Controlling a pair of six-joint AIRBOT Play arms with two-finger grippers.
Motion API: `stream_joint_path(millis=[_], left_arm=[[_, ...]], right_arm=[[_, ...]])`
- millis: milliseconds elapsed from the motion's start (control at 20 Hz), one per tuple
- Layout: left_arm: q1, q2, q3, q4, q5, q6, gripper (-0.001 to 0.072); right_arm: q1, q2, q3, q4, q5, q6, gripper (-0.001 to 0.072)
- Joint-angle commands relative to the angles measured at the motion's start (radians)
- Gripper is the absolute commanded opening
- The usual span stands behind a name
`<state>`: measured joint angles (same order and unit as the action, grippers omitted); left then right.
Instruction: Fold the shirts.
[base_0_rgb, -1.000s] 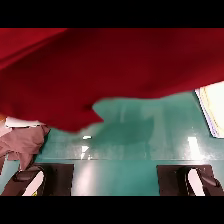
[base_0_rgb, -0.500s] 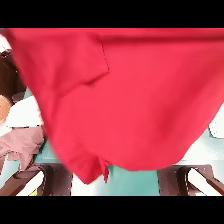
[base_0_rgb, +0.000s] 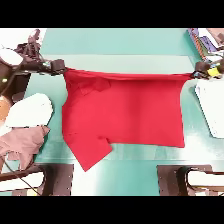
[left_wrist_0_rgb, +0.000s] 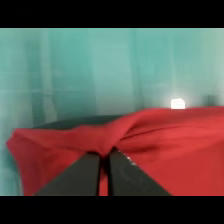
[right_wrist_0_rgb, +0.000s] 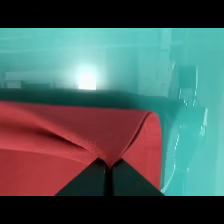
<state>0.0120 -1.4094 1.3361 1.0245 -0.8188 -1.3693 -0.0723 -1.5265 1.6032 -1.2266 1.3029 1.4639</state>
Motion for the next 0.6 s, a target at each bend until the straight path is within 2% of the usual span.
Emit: stream_joint_path(millis=[0, 150, 250, 300, 400, 500, 550], left_arm=[[-0.003, -0.086, 0.012, 0.036, 0.134, 0.047, 0.003], [-0.003, -0.074, 0.019, 0.077, -0.046, 0.067, 0.003], [-0.003, -0.075, -0.003, 0.105, -0.215, 0.058, 0.0029], [-0.003, -0.075, -0.033, 0.109, -0.257, 0.057, 0.0029], [-0.003, -0.075, -0.105, 0.11, -0.251, 0.051, 0.0029], [-0.003, -0.075, -0.164, 0.11, -0.228, 0.005, 0.0031], [-0.003, -0.075, -0.18, 0.113, -0.221, -0.017, 0.0085]], right_arm=[[0.016, -0.128, 0.082, 0.016, -0.068, 0.002, 0.0017], [0.016, -0.123, 0.072, 0.007, -0.014, 0.001, 0.0017], [0.016, -0.074, -0.028, -0.027, -0.006, 0.001, 0.0017], [0.016, -0.047, -0.091, -0.031, -0.023, 0.001, 0.0017], [0.016, 0.011, -0.227, -0.03, -0.095, 0.001, 0.0017], [0.016, 0.046, -0.325, -0.022, -0.159, 0.001, 0.0018], [0.016, 0.058, -0.361, -0.014, -0.178, 0.001, 0.0022]])
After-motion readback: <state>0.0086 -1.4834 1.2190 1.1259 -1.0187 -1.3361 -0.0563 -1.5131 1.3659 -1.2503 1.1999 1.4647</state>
